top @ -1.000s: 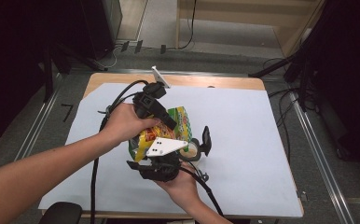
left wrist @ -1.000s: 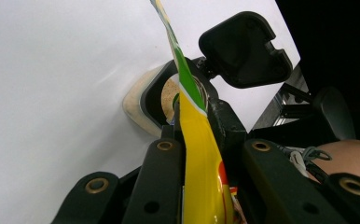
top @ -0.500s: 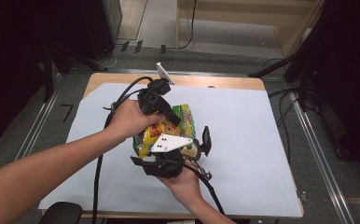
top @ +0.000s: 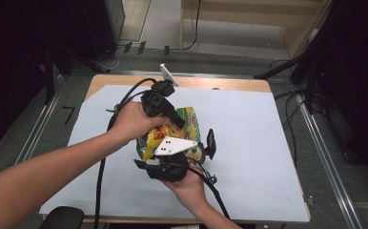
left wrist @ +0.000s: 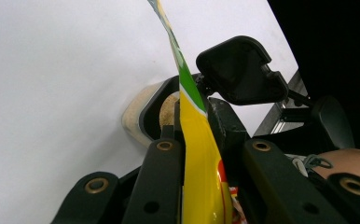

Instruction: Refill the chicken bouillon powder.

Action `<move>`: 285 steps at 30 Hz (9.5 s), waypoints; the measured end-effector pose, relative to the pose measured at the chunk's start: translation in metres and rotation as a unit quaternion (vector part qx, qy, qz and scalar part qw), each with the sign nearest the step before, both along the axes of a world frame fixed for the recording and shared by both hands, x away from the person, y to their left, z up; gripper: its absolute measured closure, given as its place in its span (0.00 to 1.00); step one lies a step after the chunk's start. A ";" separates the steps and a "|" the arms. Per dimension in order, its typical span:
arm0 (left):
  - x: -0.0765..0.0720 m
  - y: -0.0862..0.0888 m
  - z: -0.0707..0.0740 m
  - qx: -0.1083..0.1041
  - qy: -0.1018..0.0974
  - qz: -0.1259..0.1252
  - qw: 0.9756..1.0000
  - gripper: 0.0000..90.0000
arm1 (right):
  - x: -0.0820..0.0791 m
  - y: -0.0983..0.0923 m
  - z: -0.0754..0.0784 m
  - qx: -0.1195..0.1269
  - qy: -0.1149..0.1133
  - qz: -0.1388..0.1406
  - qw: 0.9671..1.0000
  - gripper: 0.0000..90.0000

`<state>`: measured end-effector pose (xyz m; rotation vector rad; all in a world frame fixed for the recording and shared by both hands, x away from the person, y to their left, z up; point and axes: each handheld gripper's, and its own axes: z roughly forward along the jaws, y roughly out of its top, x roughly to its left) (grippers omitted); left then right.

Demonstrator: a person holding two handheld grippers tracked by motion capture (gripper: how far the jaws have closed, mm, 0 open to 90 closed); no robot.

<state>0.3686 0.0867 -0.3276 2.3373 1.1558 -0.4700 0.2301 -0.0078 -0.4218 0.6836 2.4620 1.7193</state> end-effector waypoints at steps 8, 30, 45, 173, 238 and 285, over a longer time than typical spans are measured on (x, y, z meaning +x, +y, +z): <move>0.001 -0.001 -0.001 -0.001 0.004 0.000 1.000 0.92 | 0.000 -0.001 0.001 0.001 -0.001 -0.001 1.000 0.74; 0.001 -0.001 -0.002 -0.001 0.005 -0.002 1.000 0.92 | -0.001 0.000 0.000 -0.001 -0.002 -0.001 1.000 0.74; 0.001 -0.001 -0.002 -0.001 0.004 -0.001 1.000 0.92 | -0.001 0.000 0.000 -0.002 -0.005 -0.001 1.000 0.75; -0.003 0.004 -0.007 0.003 0.015 -0.003 1.000 0.91 | -0.007 0.004 -0.002 -0.001 -0.013 0.008 1.000 0.85; -0.001 0.004 -0.006 -0.008 0.001 0.007 1.000 0.91 | -0.003 0.001 -0.003 -0.015 -0.031 -0.006 0.999 0.88; 0.007 -0.005 -0.006 0.004 0.003 0.003 1.000 0.91 | 0.004 -0.006 -0.002 -0.011 -0.019 -0.025 0.999 0.89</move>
